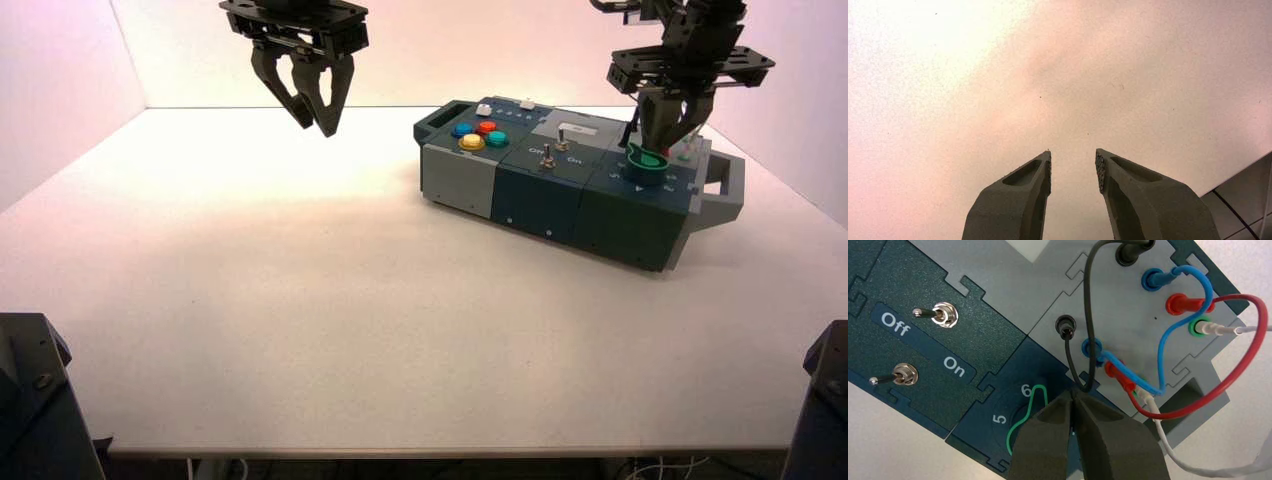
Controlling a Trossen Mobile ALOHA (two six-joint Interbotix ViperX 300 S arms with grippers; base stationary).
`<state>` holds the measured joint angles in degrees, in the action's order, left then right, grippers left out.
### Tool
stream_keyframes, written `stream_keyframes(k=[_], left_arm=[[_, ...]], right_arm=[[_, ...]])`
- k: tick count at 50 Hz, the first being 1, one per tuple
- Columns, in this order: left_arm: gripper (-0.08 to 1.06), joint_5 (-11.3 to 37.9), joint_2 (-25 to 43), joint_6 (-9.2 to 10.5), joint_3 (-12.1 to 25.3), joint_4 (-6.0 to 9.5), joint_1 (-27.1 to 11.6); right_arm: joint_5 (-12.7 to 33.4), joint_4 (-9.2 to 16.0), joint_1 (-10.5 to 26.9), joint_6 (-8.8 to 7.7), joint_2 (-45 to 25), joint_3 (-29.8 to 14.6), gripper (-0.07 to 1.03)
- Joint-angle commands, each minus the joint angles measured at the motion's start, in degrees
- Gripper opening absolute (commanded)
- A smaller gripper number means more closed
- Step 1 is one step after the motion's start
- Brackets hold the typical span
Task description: Turn the knob to position 6.
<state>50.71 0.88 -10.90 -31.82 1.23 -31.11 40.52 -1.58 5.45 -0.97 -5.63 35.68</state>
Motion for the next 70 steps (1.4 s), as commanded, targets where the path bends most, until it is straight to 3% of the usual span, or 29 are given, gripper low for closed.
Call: stream_keyframes(k=[1,47,61,70], left_arm=[[0.49,-0.09,-0.62,-0.26,1.76,0.0,-0.44],[0.49,0.26,-0.35,-0.26,1.76,0.0,-0.44],[0.49,0.18,-0.26,-0.26,1.85,0.0,-0.44],[0.49,0.26,-0.26,-0.26,2.02,0.0,-0.44]], right_arm=[[0.0,0.26,0.79,-0.18,0.7,-0.79,-0.02],[0.18,0.18,1.32,-0.53,1.49,-2.02,-0.02],[2.2,-0.62,1.05,-0.62,6.42,-3.87,-0.02],[3.43,-0.79,1.49,-1.23,14.15,-3.34,-0.02]])
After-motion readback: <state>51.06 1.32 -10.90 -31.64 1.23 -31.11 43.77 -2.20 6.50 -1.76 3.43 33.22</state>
